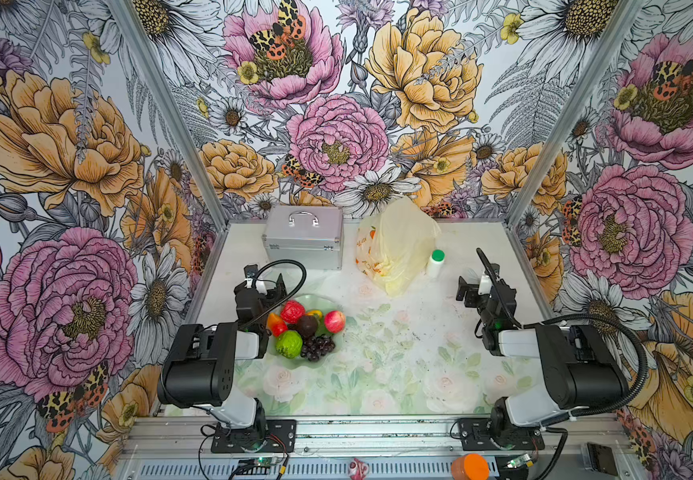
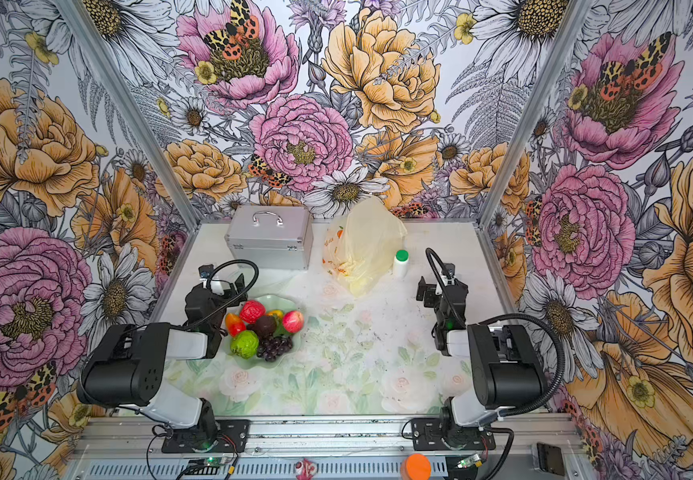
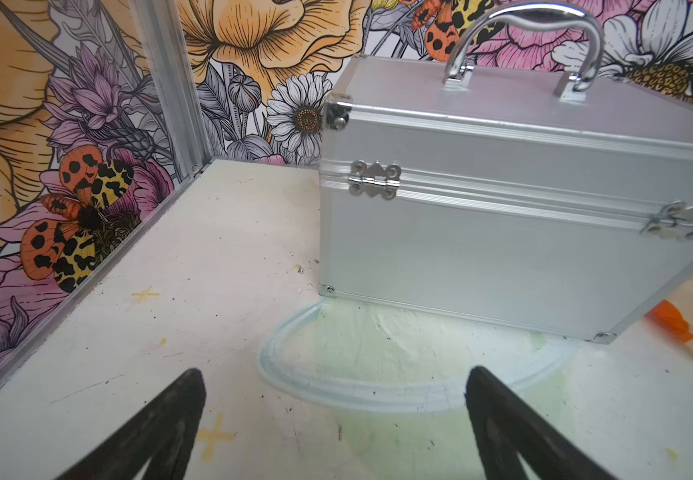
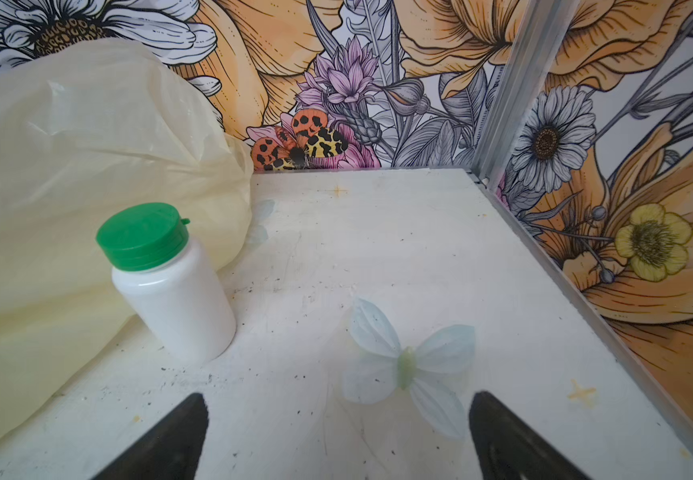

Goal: Place the fruits into the plastic bag

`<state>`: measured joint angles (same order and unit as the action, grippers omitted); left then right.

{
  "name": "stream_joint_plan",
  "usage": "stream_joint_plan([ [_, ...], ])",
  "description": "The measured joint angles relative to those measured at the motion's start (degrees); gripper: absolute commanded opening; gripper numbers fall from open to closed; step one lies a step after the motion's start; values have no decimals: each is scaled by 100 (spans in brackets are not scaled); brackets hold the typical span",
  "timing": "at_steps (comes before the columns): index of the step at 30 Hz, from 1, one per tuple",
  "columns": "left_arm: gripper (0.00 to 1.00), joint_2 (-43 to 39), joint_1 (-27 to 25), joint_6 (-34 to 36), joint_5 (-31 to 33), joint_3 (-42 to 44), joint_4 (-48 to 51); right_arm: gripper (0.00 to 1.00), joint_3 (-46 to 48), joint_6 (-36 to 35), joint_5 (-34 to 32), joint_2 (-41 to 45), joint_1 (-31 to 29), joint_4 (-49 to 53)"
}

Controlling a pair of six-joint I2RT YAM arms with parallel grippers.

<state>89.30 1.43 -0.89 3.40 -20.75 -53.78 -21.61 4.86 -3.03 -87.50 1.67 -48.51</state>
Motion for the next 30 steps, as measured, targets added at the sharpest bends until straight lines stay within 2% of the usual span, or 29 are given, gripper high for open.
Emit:
stream_joint_plan([
  [26, 99, -2, 0, 0, 4, 0, 0, 100, 0, 4, -13, 0, 2, 7],
  [30, 99, -358, -9, -24, 234, -63, 551, 100, -221, 79, -332, 155, 2, 645],
])
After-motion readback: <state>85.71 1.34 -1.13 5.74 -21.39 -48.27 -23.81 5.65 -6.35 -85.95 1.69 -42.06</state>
